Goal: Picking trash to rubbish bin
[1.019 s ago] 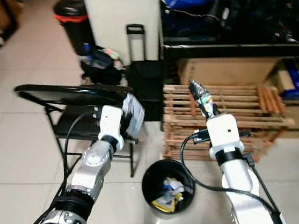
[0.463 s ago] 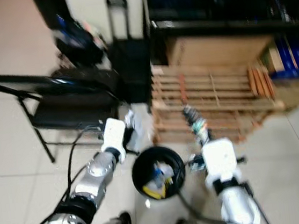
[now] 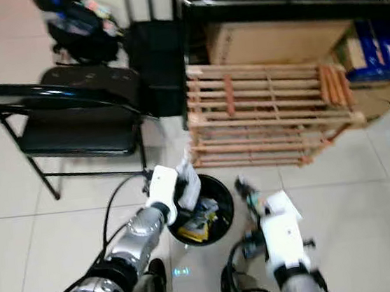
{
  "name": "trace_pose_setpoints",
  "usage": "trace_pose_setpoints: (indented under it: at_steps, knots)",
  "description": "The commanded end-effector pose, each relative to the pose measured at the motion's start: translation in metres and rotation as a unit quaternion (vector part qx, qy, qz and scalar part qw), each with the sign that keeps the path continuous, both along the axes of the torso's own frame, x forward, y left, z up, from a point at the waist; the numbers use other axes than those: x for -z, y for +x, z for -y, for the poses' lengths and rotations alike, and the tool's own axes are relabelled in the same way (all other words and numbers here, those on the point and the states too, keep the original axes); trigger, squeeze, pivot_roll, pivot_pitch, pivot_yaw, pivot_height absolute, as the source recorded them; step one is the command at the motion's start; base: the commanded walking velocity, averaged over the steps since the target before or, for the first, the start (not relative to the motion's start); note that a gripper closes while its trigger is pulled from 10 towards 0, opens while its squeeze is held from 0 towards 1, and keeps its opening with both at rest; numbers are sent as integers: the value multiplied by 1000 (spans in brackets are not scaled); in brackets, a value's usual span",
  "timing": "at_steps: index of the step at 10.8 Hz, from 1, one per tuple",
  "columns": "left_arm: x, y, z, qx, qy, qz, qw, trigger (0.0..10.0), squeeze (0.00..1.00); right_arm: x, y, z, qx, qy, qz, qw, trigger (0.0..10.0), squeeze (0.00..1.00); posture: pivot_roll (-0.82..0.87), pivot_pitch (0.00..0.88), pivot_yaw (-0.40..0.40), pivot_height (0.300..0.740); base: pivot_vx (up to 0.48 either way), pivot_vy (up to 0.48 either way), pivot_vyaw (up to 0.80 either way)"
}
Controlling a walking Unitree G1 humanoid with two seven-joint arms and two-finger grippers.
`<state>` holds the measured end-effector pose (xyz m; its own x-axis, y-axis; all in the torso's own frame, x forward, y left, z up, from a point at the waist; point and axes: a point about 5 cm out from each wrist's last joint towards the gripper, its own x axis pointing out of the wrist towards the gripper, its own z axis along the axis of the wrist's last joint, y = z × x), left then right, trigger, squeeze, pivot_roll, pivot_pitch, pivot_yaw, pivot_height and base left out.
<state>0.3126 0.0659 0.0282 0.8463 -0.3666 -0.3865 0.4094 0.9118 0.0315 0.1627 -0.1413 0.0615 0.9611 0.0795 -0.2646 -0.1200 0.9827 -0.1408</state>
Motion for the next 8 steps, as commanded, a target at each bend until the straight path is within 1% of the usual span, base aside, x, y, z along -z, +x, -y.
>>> trace_pose_setpoints:
  at_steps: [1,3,5,6,8]
  knots:
    - [15,-12,4,8,15,-32,999,10000,0,8,-8,2,1,-4,-26,1000,10000,0,-81,340,-119,740,0,0,0]
    - [33,-26,-6,4,47,-65,997,10000,0,11,-15,2,-3,-14,-36,999,10000,0,-104,347,-129,740,0,0,0]
    - [41,-32,-15,-1,57,-74,996,10000,0,11,-20,6,-2,-22,-40,999,10000,0,-111,347,-136,740,0,0,0]
    - [40,-30,-20,-11,63,-63,996,10000,0,11,-21,7,-2,-23,-41,999,10000,0,-113,346,-138,740,0,0,0]
    - [32,-21,-32,-44,73,-32,996,10000,0,11,-21,10,0,-26,-41,999,10000,0,-107,343,-136,740,0,0,0]
